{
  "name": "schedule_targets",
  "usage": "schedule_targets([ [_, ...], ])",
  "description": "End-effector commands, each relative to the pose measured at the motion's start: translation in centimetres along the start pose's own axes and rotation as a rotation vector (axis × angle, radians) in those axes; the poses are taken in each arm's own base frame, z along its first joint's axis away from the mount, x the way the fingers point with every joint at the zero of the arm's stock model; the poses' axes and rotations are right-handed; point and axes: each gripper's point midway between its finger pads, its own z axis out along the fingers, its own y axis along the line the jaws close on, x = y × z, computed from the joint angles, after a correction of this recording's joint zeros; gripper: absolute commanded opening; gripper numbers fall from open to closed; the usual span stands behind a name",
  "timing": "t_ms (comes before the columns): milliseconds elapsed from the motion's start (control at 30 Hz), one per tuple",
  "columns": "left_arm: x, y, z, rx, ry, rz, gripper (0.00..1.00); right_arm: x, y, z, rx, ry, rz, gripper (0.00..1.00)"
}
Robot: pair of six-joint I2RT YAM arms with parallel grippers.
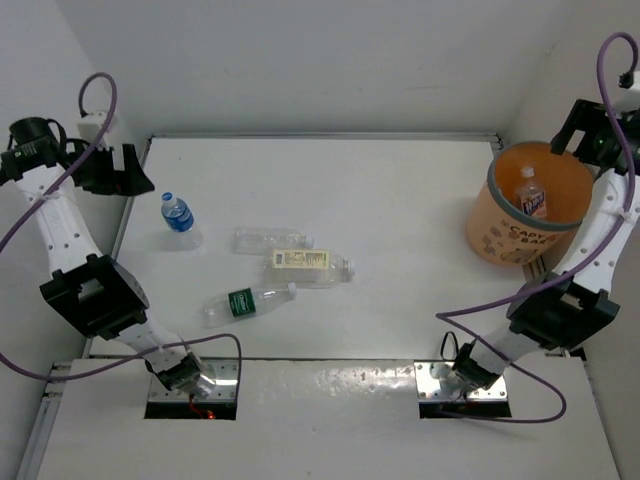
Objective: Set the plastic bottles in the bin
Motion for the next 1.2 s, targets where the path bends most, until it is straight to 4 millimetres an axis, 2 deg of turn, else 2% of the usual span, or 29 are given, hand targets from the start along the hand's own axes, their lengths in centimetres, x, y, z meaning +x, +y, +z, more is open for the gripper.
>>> schedule_targets([
  [0, 4.3, -3.0, 0.7, 0.163, 0.094, 0.146, 1.00, -4.0, 3.0, -3.8, -0.046, -0.121, -0.075, 0.92],
  [100, 5.8, -3.7, 1.1, 0.170, 0.113, 0.226, 1.00, -4.2, 5.3, -4.8, -0.092, -0.128, -0.090, 0.93],
  [133, 6.5, -3.5, 1.6, 0.172, 0.110, 0.255, 1.00, -3.8, 6.9, -4.9, -0.126, -0.119, -0.104, 0.93],
  [200, 6.7, -3.4, 1.8, 0.162, 0.097, 0.270, 1.00, -3.9, 8.0, -5.9, -0.144, -0.134, -0.119, 0.93],
  [233, 6.9, -3.1, 2.2, 0.156, 0.088, 0.289, 1.00, -3.6, 9.2, -5.9, -0.171, -0.126, -0.130, 0.93],
  [367, 7.6, -3.1, 3.7, 0.166, 0.085, 0.306, 1.00, -3.8, 11.6, -6.9, -0.215, -0.134, -0.200, 0.94],
  [533, 7.9, -2.7, 6.3, 0.177, 0.072, 0.318, 1.00, -3.5, 13.5, -7.5, -0.248, -0.126, -0.239, 0.94],
  [567, 8.0, -2.3, 7.4, 0.181, 0.069, 0.317, 1.00, -3.1, 14.4, -7.5, -0.268, -0.118, -0.252, 0.94],
  [667, 8.0, -1.5, 9.0, 0.183, 0.066, 0.309, 0.97, -2.6, 16.0, -8.5, -0.316, -0.121, -0.286, 0.94],
  [833, 8.2, -1.5, 11.3, 0.222, 0.066, 0.287, 0.89, -1.3, 18.6, -9.4, -0.397, -0.098, -0.322, 0.94],
  [900, 8.0, -1.7, 11.6, 0.244, 0.054, 0.282, 0.79, -0.8, 19.9, -9.9, -0.440, -0.092, -0.337, 0.94],
  [1000, 8.1, -2.1, 12.0, 0.262, 0.056, 0.281, 0.56, -0.1, 21.9, -10.8, -0.518, -0.083, -0.353, 0.96],
  [1033, 8.1, -2.1, 12.0, 0.262, 0.056, 0.281, 0.44, 0.6, 23.3, -11.4, -0.581, -0.072, -0.363, 1.00],
  [1067, 7.8, -2.1, 11.7, 0.258, 0.048, 0.297, 0.39, 0.8, 23.2, -11.4, -0.582, -0.067, -0.361, 1.00],
  [1133, 7.7, -2.7, 11.3, 0.276, 0.038, 0.309, 0.29, 1.5, 24.9, -12.0, -0.643, -0.069, -0.377, 1.00],
  [1167, 6.9, -3.0, 10.7, 0.276, 0.019, 0.321, 0.21, 1.5, 25.4, -12.4, -0.662, -0.075, -0.385, 1.00],
])
